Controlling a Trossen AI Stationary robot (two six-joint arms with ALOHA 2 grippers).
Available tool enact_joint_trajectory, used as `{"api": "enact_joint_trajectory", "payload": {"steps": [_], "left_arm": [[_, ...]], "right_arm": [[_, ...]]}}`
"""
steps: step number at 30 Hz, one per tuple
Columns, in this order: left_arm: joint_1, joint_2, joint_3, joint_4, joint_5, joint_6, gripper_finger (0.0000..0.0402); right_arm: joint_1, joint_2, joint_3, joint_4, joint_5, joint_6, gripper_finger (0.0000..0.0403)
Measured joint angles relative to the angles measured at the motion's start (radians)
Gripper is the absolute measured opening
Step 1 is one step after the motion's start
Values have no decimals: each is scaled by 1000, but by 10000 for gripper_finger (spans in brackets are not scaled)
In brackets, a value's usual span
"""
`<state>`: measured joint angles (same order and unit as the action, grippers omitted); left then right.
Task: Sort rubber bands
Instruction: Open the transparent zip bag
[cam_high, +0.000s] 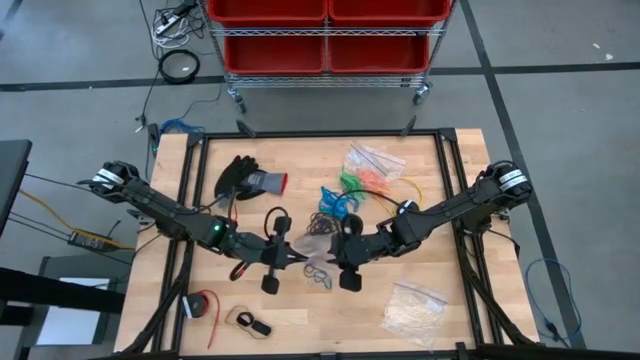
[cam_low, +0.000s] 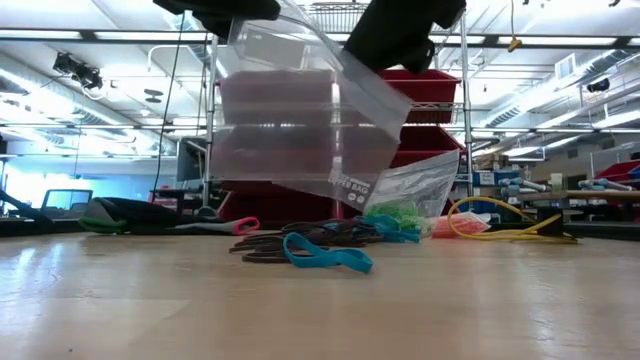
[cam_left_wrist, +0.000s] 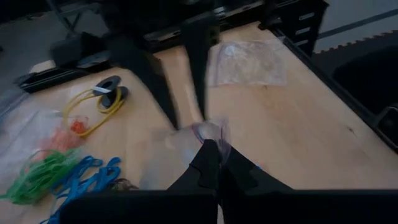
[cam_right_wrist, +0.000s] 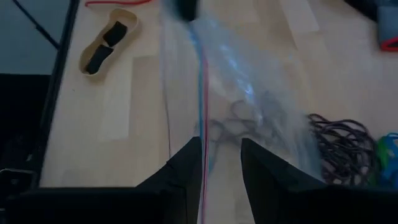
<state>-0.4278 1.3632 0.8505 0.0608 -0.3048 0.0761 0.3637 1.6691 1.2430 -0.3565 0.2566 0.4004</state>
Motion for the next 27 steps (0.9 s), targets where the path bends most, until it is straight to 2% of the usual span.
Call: {"api": "enact_joint_trajectory", "payload": {"steps": [11,22,27], "left_arm": [[0,0,0,-49,29,-25,1],[0,0,0,-60,28,-32,1],[0,0,0,-60,28,-35,1]], "right_arm": [[10,0,0,74,65,-39,103],[37,0,0,103,68,-52,151],[39,-2,0,160,68,-62,160]]}}
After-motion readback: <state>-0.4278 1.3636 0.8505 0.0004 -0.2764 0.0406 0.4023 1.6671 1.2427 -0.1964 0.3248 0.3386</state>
